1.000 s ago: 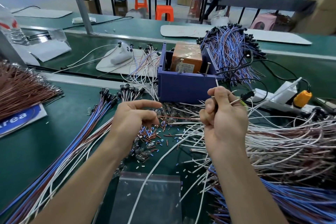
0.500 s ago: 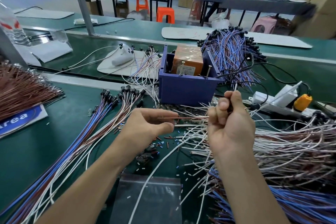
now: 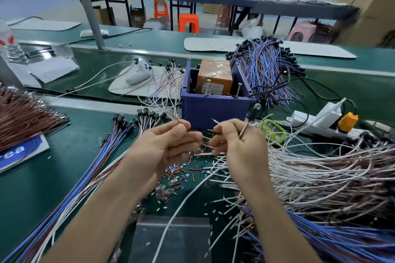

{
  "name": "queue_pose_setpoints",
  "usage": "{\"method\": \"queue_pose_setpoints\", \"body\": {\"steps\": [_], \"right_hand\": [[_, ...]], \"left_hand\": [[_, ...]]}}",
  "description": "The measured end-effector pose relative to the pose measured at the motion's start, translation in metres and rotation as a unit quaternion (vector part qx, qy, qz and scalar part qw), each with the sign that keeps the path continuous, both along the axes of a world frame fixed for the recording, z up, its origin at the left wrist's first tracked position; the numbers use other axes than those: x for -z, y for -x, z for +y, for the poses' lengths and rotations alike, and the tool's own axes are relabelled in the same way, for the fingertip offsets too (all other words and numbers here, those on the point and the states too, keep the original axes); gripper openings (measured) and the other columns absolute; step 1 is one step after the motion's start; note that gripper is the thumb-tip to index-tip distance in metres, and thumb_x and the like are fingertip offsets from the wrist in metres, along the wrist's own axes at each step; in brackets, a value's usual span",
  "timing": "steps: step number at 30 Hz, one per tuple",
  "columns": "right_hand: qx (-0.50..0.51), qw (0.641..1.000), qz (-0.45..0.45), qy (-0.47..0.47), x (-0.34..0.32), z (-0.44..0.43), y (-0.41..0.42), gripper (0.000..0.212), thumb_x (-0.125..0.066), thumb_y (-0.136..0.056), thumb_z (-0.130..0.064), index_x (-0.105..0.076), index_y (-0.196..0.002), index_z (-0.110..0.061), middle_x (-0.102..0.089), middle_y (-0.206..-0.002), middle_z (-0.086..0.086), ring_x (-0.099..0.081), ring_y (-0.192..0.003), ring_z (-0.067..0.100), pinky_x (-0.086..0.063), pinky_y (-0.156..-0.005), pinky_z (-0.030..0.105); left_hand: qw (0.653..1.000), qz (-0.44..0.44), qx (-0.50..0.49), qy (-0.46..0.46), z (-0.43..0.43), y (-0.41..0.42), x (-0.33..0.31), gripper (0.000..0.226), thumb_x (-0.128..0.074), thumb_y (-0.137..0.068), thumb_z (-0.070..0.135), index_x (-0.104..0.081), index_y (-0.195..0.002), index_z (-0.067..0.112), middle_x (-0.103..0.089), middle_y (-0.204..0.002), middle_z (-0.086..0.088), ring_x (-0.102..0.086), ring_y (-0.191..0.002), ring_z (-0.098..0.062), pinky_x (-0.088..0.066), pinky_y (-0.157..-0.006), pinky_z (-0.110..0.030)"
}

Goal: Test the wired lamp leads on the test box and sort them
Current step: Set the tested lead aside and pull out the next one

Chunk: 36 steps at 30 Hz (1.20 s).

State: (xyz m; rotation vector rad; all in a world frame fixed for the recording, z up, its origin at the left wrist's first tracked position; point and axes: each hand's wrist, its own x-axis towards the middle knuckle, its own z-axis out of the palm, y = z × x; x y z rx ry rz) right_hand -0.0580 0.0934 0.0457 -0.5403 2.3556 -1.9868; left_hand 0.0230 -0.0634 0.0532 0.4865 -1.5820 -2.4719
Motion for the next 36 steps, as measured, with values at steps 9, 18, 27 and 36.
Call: {"method": "queue_pose_setpoints", "body": {"steps": [9,18,27,36], "right_hand": [[0.114,0.984,0.082,-0.114,-0.008,0.002,0.013,0.037,-0.060,-0.098,-0.026,-0.070,-0.064,-0.017,-0.066,-0.054,-0.004,-0.060,-0.051,0.010,-0.047,-0.058,0.029],[-0.051,0.980,-0.014,-0.193,-0.029,0.021,0.012,0.061,-0.051,-0.089,-0.071,-0.069,-0.079,-0.014,-0.068,-0.061,-0.006,-0.053,-0.049,0.003,-0.043,-0.058,0.030],[-0.144,0.934,-0.013,-0.327,-0.057,0.071,0.016,0.032,-0.048,-0.104,-0.007,-0.072,-0.106,-0.029,-0.077,-0.092,-0.010,-0.070,-0.077,0.005,-0.058,-0.066,0.023],[0.065,0.869,0.269,-0.410,-0.048,0.080,0.038,0.025,-0.056,-0.101,-0.035,-0.078,-0.096,-0.025,-0.063,-0.089,-0.008,-0.056,-0.084,0.022,-0.044,-0.076,0.039]], "left_hand": [[0.984,-0.043,-0.134,0.109,0.017,0.037,-0.010,0.023,-0.073,-0.092,0.011,-0.078,-0.069,0.008,-0.069,-0.062,-0.007,-0.044,-0.044,-0.008,-0.039,-0.043,-0.014],[0.984,-0.001,-0.165,0.072,0.032,0.046,0.001,0.022,-0.072,-0.094,0.014,-0.078,-0.074,0.013,-0.069,-0.063,-0.007,-0.051,-0.042,-0.010,-0.044,-0.043,-0.019],[0.966,0.059,-0.251,-0.004,-0.011,0.033,0.000,0.024,-0.058,-0.103,0.018,-0.073,-0.084,0.013,-0.034,-0.051,0.011,-0.026,-0.044,-0.005,-0.027,-0.038,-0.016],[0.948,0.008,-0.230,0.219,-0.009,0.041,0.008,0.014,-0.066,-0.081,0.025,-0.078,-0.074,0.025,-0.069,-0.068,0.006,-0.047,-0.056,-0.006,-0.037,-0.064,-0.031]]}}
